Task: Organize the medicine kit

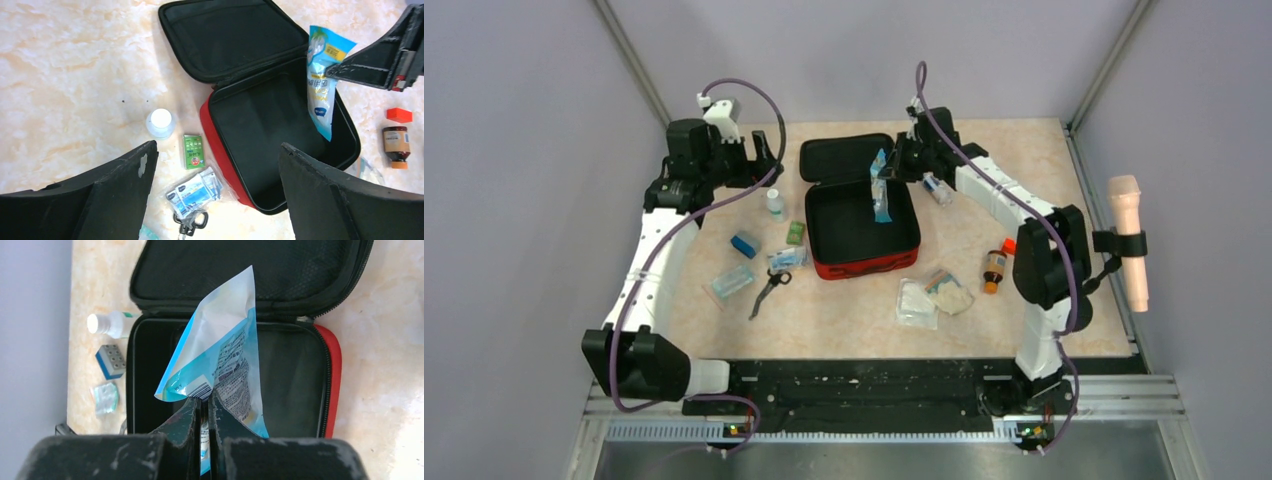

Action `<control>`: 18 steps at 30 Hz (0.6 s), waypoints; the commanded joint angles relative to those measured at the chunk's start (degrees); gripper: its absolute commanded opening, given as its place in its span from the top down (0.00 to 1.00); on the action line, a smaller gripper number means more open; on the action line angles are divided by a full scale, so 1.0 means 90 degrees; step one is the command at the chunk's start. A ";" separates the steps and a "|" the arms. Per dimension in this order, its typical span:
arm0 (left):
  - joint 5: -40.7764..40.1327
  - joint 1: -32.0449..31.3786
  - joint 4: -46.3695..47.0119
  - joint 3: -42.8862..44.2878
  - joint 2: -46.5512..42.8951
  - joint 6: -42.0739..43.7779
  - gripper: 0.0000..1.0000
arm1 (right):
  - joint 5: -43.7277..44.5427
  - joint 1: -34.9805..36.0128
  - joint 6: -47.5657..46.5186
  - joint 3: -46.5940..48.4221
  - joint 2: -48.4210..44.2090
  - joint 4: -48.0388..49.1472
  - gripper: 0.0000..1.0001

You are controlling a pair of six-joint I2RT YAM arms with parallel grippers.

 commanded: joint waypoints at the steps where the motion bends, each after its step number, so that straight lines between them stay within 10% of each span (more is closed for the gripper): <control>1: -0.0420 0.0040 -0.0027 0.0175 -0.0283 0.0313 0.06 | 0.0756 0.0463 0.0491 0.0658 0.0426 -0.0375 1.00; 18: -0.0618 0.0107 -0.0269 0.0409 -0.0216 0.0489 0.05 | 0.3108 0.0863 0.1052 0.1090 0.0919 -0.2011 1.00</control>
